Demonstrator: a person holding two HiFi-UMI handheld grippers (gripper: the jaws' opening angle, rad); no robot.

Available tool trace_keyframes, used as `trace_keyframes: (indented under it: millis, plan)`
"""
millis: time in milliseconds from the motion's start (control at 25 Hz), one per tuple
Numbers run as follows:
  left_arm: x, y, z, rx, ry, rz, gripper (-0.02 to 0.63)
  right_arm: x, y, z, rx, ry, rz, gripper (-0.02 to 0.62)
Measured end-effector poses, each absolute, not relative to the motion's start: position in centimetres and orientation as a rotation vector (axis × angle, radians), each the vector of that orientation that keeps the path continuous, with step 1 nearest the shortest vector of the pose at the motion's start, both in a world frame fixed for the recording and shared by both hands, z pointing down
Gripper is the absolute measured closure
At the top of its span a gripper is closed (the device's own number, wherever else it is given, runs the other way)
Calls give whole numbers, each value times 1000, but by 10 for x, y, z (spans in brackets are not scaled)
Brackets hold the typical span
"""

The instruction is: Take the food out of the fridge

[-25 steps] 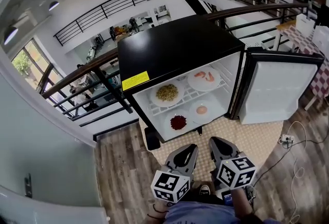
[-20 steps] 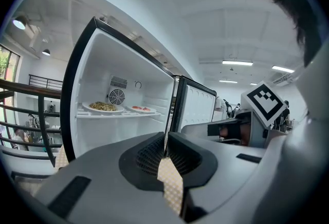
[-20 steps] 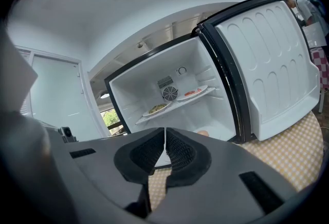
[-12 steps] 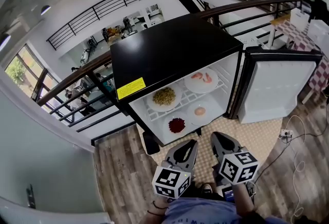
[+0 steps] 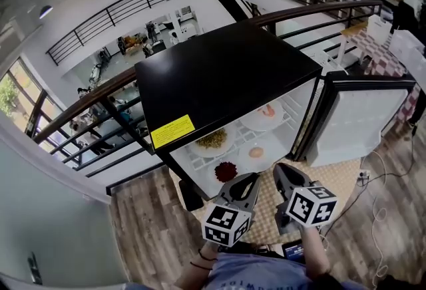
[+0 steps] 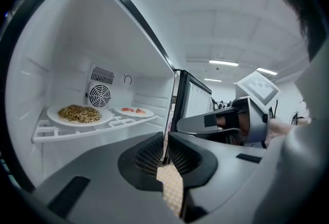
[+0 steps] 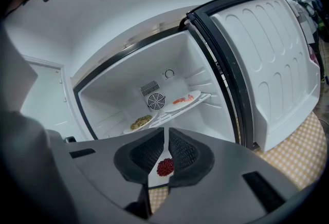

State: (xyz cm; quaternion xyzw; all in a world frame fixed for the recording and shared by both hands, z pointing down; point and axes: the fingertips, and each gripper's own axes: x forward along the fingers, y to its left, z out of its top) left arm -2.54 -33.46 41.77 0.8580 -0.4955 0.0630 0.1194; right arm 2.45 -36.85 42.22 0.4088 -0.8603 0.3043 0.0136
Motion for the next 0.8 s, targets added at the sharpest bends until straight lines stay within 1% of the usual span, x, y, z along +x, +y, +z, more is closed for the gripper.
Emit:
trace_keyframes:
  millis: [160, 280, 440, 520, 800]
  plan:
    - [-34, -350, 415, 2518, -1439, 166, 583, 20, -399, 418, 1305, -2674, 1030, 563]
    - [-37, -360, 409, 2539, -1424, 153, 583, 14, -423, 413, 1331, -2670, 1062, 480]
    - [-38, -367, 403, 2569, -1403, 148, 583, 10, -454, 414, 1420, -2628, 1124, 450]
    - [-38, -369, 402, 2581, -1389, 151, 583, 9, -467, 417, 1465, -2598, 1193, 427]
    - [-36, -376, 405, 2594, -1361, 161, 583, 14, -506, 432, 1605, -2471, 1403, 378]
